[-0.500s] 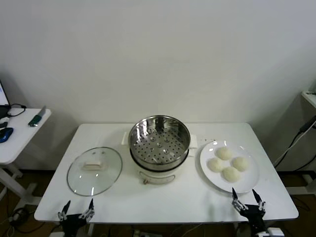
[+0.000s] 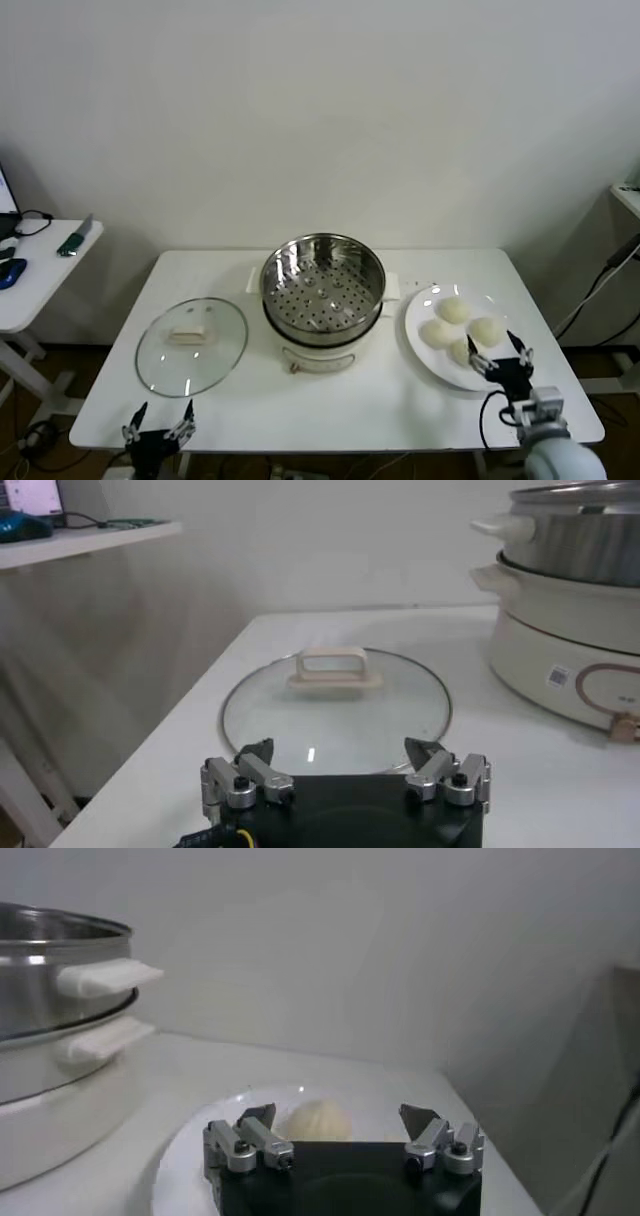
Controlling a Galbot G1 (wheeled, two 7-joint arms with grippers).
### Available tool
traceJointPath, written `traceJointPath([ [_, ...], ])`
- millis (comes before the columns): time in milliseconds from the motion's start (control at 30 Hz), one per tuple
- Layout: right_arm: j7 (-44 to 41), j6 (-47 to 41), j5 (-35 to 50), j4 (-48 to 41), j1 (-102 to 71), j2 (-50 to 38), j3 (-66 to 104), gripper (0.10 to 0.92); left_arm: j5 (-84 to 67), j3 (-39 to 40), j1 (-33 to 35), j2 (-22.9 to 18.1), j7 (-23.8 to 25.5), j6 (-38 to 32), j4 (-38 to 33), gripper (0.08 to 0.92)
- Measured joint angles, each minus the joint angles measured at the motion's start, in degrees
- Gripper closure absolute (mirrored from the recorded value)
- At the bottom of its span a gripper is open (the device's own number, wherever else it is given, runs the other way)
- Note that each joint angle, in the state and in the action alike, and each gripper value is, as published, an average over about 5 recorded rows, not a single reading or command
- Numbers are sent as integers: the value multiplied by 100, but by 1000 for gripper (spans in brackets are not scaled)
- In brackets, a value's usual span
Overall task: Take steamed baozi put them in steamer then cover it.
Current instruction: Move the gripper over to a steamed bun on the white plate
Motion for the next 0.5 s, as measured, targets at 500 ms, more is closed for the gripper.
traceJointPath([
  [500, -1739, -515, -745, -1173, 2934, -2147, -2148, 203, 49, 34, 11, 73, 27, -31, 10, 177],
])
